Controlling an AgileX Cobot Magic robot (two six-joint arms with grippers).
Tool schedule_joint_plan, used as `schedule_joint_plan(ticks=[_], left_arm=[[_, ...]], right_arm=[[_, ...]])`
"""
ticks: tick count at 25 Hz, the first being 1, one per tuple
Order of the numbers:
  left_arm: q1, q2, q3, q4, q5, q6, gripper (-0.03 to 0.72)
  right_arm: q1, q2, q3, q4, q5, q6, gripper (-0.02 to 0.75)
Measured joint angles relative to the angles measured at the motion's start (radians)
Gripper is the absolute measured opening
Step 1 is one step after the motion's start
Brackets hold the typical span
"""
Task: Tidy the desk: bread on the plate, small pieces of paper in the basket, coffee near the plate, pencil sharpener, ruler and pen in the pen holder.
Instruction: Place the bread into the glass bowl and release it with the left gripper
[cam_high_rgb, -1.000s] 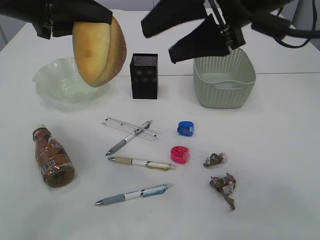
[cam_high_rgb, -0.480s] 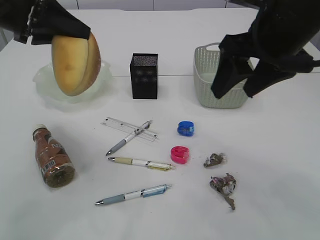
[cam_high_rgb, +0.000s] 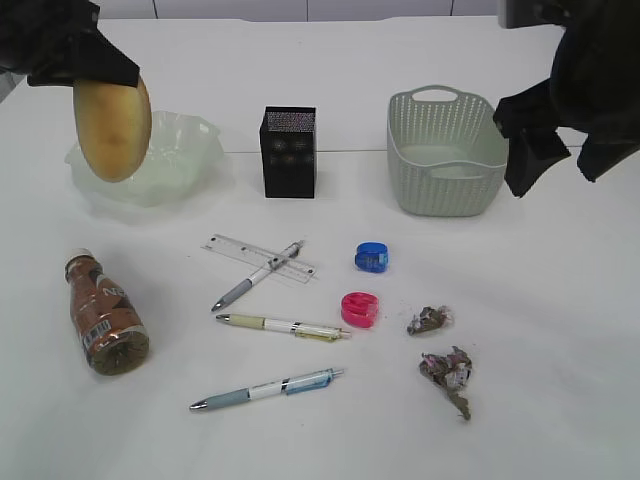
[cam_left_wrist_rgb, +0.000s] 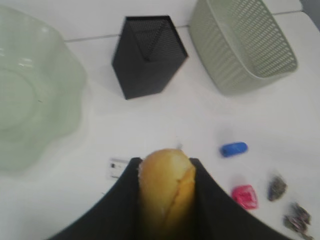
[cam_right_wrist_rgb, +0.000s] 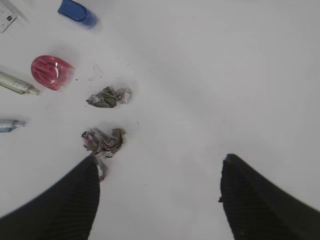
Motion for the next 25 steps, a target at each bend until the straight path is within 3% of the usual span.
schedule_joint_plan(ticks=[14, 25], left_arm=[[0.000, 0.023, 0.000, 0.240, -0.503, -0.020, 0.173], [-0.040, 0.185, 0.000, 0.232, -0.785, -0.020, 0.181]], right_arm=[[0.000, 0.000, 0.000, -0.046, 0.001, 0.016, 0.552], [0.000, 0.000, 0.000, -0.048, 0.002, 0.035, 0.552]])
